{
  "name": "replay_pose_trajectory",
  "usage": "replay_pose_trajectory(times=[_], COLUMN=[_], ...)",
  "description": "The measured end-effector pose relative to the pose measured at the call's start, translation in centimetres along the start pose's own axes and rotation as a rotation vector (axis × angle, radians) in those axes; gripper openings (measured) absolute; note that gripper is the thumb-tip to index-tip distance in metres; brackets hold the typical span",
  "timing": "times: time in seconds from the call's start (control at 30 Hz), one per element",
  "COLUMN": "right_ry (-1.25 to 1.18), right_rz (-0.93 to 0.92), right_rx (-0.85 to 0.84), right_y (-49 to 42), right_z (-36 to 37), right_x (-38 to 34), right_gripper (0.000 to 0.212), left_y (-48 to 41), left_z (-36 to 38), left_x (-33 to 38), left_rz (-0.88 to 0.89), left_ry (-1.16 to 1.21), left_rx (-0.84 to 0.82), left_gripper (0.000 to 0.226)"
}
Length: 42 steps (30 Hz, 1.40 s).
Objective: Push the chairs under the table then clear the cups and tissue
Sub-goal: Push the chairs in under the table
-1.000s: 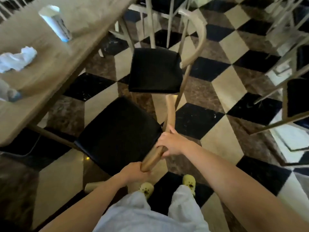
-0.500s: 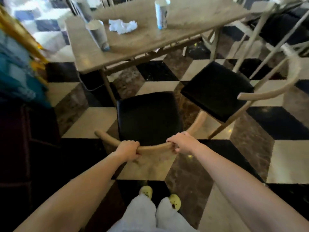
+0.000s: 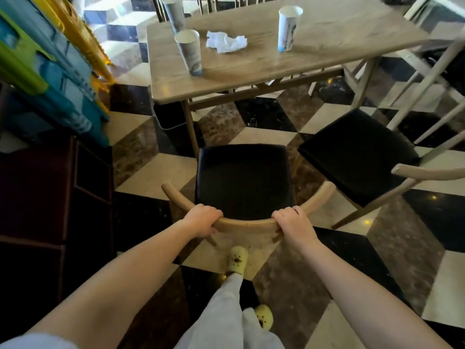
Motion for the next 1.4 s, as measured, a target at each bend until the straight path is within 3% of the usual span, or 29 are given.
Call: replay_pose_trajectory(times=[0.43,0.7,1.03,1.4], right_ry=[0.034,0.04,-0.039,0.047], right_rz=[-0.009,-0.048,-0.071,-0.193], right_rx=[0.048,0.009,-0.03,-0.019], right_y=[-6.9,-13.4,-21.7,-27.4], right_z=[-4.4,-7.2,-11.3,-10.9], right_x=[4.3,9.0,14.9,17.2], right_gripper=[0.029,0.032,0.029,0.038], left_y=[-6.5,-12.4,-18.6,-22.0], left_z=[-6.6,-11.2,-17.0,-19.0], left_x=[-2.3,-4.3,-6.3,-8.3], left_rz=[0.007,0.042,0.073,-0.056], left_ry=[0.01,0.047,0.1,0.121], left_rx=[0.06,0.116,0.166,0.131], left_gripper=[0.036,0.031,0.042,0.04])
Point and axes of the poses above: each hand's wrist, its own y-axis away from the middle knuckle, its own z-axis out of the palm, x = y × z, the point moved 4 cm from there along -y, towards the middle knuckle, and after that the axes turned 12 degrees about -z, right-handed, at the moved point
